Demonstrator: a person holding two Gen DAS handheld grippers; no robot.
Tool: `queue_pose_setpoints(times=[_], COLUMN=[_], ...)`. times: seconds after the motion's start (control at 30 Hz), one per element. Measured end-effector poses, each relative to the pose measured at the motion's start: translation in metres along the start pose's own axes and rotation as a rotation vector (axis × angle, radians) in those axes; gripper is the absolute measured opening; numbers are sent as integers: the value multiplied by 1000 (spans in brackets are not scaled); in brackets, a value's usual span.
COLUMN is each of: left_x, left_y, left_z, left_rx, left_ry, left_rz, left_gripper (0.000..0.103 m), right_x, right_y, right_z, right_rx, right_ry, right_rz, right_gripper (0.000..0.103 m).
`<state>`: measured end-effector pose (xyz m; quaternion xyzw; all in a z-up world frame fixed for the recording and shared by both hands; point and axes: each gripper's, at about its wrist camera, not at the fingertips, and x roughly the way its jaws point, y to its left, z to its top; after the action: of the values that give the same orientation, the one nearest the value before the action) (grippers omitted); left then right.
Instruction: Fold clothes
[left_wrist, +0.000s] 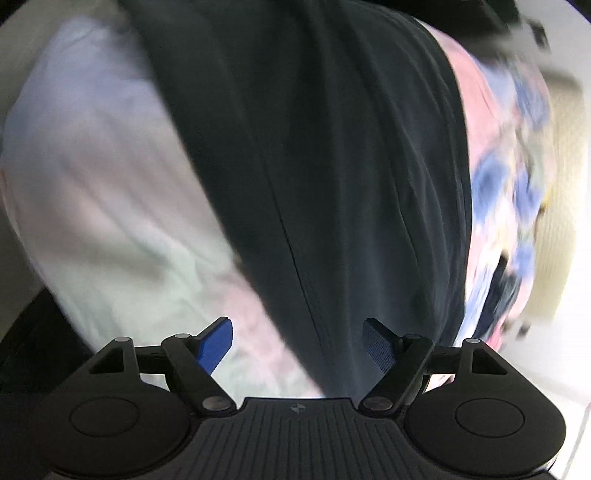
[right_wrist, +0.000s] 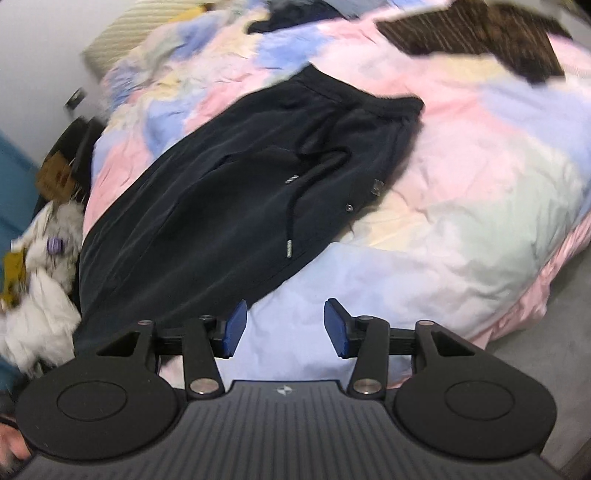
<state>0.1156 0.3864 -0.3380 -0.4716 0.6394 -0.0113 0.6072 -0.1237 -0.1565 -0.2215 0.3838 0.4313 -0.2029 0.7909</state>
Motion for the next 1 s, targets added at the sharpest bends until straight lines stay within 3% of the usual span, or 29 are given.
queue_pose_setpoints(times=[0.2,0.4,0.5,0.73,0.87,1.0], left_x=[32,42,43,44,43,41], left_y=[31,48,52,50,50,40], left_z=[34,52,58,60,57,50], left_rx=[-167,-289,-323,-314,-355,-349], left_ry=[-26,-50,-50,-42,-40,-66], left_rz=[-82,-141,-162,-115,-100,-85], left_gripper=[77,70,59,38,35,40], right_x=[19,20,29,63,76,79], right_y=[-31,-38,-41,-47,-49,-56], right_z=[30,54,66,92,106,129], right_rx=[276,341,390,422,433,452], right_ry=[33,-4,-23,-8,-19,-62], right_rz=[-55,-106,-134,-210,-226,-221], right_gripper=[55,55,57,60,65,69])
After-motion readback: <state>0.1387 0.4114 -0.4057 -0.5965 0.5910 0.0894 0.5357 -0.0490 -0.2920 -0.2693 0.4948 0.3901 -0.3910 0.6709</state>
